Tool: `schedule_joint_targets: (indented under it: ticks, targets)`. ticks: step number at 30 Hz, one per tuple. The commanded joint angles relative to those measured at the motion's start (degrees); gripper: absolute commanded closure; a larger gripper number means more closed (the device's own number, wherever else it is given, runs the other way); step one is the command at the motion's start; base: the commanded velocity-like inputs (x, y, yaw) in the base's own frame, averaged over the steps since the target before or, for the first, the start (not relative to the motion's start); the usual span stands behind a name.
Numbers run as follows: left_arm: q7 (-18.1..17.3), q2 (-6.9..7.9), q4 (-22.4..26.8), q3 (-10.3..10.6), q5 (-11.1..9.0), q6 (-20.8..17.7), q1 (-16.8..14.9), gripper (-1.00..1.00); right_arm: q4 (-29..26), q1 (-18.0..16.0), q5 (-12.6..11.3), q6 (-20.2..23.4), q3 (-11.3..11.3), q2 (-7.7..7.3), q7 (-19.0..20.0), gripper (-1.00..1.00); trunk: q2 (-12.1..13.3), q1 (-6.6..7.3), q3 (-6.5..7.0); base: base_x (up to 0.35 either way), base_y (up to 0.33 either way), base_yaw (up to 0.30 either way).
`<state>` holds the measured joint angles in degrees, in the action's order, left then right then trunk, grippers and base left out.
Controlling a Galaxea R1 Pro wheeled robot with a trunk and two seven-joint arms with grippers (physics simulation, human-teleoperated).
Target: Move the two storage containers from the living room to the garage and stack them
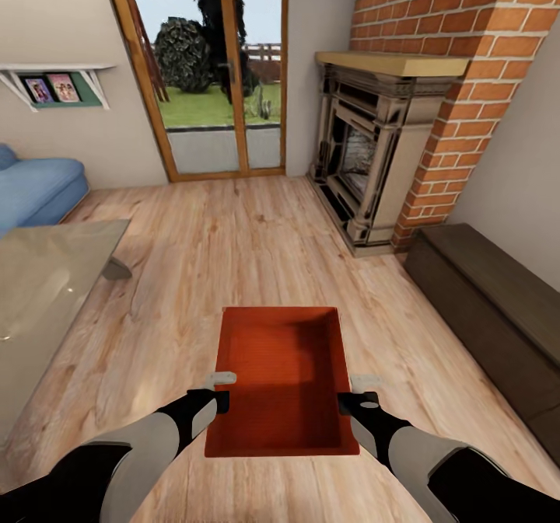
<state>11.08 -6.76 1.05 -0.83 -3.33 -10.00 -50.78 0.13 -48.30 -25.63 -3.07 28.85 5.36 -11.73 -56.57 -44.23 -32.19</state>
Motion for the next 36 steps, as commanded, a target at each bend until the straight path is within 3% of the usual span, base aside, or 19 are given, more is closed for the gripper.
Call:
schedule_joint_targets:
  ticks: [1,36]
  targets:
    - [0.43,-0.01,0.09,1.25,0.17,-0.37,-0.01,1.0,0.05,-0.04,-0.65,-0.27,0.41,0.0,-0.31,1.0,-0.03,0.0,-0.05,0.0,0.0,0.3]
    - [0.41,-0.01,0.09,1.22,0.14,-0.37,0.0,1.0,0.05,-0.04,-0.64,-0.27,0.37,-0.08,-0.31,1.0,-0.03,0.0,-0.05,0.0,0.0,0.3]
